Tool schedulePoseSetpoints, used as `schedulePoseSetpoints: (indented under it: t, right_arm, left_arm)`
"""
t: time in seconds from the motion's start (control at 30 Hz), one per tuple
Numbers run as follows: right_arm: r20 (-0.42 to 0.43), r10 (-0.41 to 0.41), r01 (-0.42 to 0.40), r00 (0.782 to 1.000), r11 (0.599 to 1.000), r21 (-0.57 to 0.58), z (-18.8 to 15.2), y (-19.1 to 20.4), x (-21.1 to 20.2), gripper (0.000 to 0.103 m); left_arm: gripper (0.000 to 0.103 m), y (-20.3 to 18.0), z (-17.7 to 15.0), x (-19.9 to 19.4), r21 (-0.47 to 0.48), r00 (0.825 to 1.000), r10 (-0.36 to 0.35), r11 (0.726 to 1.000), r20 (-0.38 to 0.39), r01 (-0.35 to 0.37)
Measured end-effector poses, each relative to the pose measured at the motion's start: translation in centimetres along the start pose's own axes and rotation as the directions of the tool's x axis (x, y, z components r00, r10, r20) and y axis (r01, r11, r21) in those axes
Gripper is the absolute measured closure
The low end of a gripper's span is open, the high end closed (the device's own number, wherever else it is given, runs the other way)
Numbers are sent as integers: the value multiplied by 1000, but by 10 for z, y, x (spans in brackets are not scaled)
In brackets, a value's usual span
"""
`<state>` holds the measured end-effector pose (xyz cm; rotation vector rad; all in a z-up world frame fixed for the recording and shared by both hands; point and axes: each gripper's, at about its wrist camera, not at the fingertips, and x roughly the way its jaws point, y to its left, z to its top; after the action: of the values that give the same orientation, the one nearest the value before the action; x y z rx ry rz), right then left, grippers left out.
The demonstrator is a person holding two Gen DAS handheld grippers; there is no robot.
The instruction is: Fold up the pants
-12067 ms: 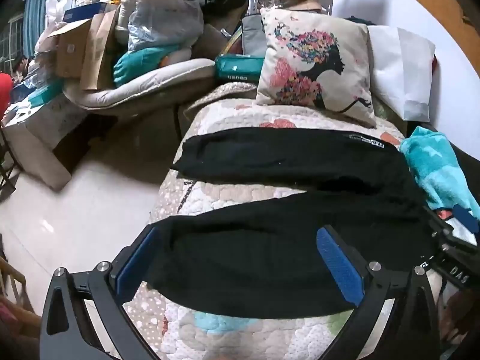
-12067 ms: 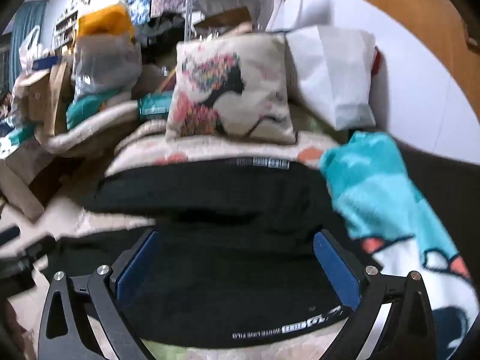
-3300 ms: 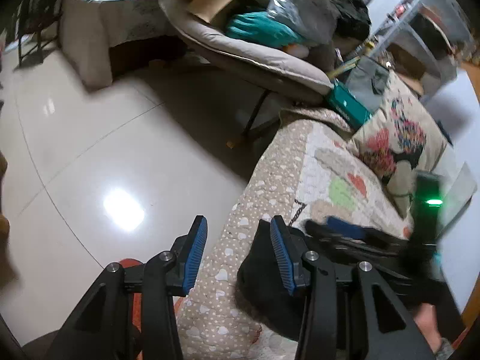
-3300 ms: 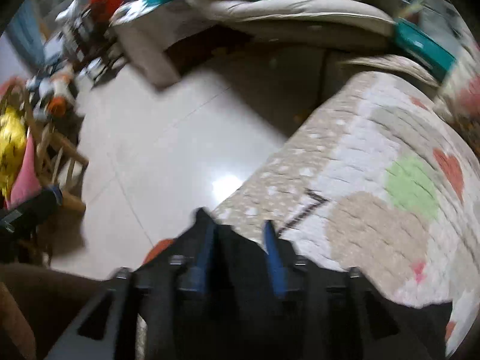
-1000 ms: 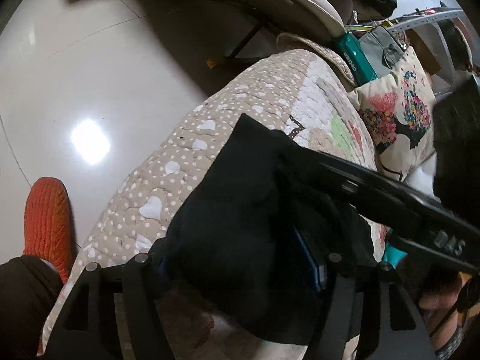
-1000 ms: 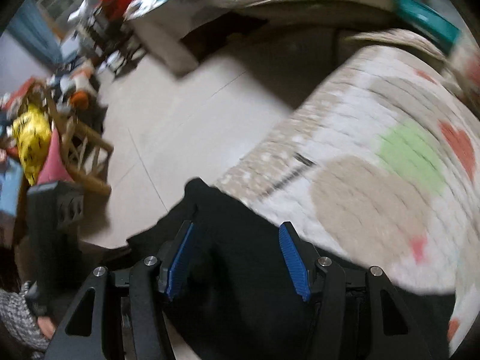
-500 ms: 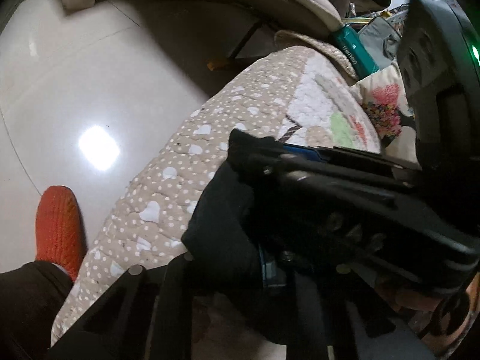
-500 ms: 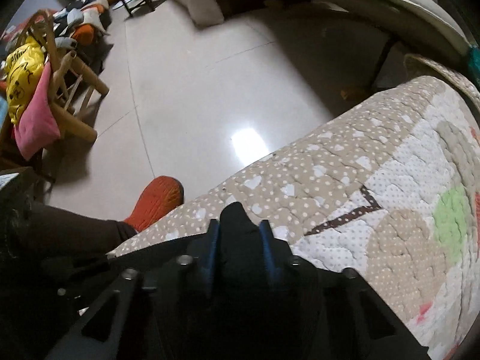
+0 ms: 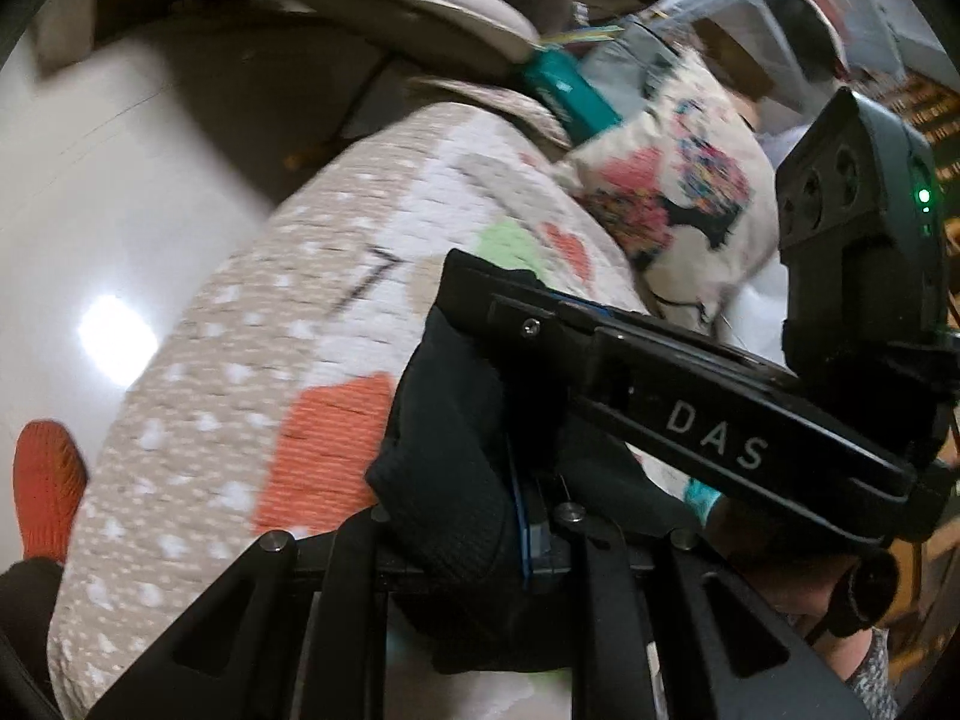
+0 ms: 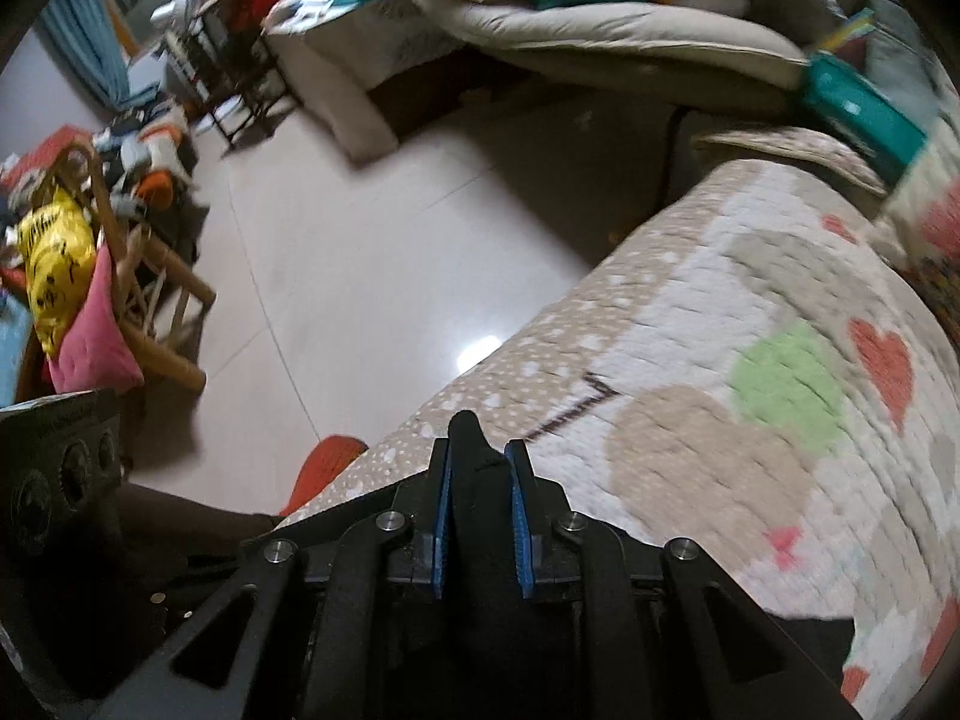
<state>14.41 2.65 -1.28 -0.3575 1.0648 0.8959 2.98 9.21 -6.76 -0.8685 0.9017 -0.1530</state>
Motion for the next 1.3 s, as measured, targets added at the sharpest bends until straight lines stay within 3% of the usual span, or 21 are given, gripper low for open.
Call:
schedulePoseSetpoints:
  t: [0.3,0.57,0.63,0.73,0.87,0.93,1.0,1.07,1.13,1.2,1.3]
  right_arm:
    - [121,1,-25,993,980,198,-55,-68,-60,85]
    - [165,-36,-26,986,932,362,-122,-127,-91,85]
    - [164,-59,-14,985,911,413,-139,-144,-95,82]
    - [150,-113,28,982,877,480,-163,-167,-101,81]
    - [133,-257,133,957,800,586,-197,-196,-123,62]
    - [120,-323,183,939,762,622,-209,-206,-135,62]
    - [158,-357,174,921,738,652,-216,-212,-150,62]
    - [230,-375,139,898,738,660,-214,-206,-168,62]
    - [305,-311,62,900,785,617,-205,-191,-173,62]
    - [350,-174,-59,921,824,564,-197,-177,-163,62]
    - [345,15,-200,939,838,508,-189,-157,-132,62]
  left_arm:
    - [86,-69,-28,29,171,997,4,985,-78,10]
    - [85,-117,-71,80,291,983,74,956,-168,-22]
    - [70,-127,-83,91,334,976,116,941,-184,-49]
    - [60,-139,-100,92,386,966,117,922,-229,-20]
    - [53,-150,-117,66,474,965,89,880,-246,40]
    - [52,-151,-121,48,507,968,78,860,-237,54]
    - [51,-147,-118,33,511,975,75,859,-210,44]
    - [51,-133,-108,24,470,980,99,882,-174,-5]
    - [51,-115,-95,24,403,978,140,913,-156,-66]
    - [51,-97,-84,25,328,976,164,939,-146,-108]
    - [51,-75,-74,29,257,973,190,954,-132,-152]
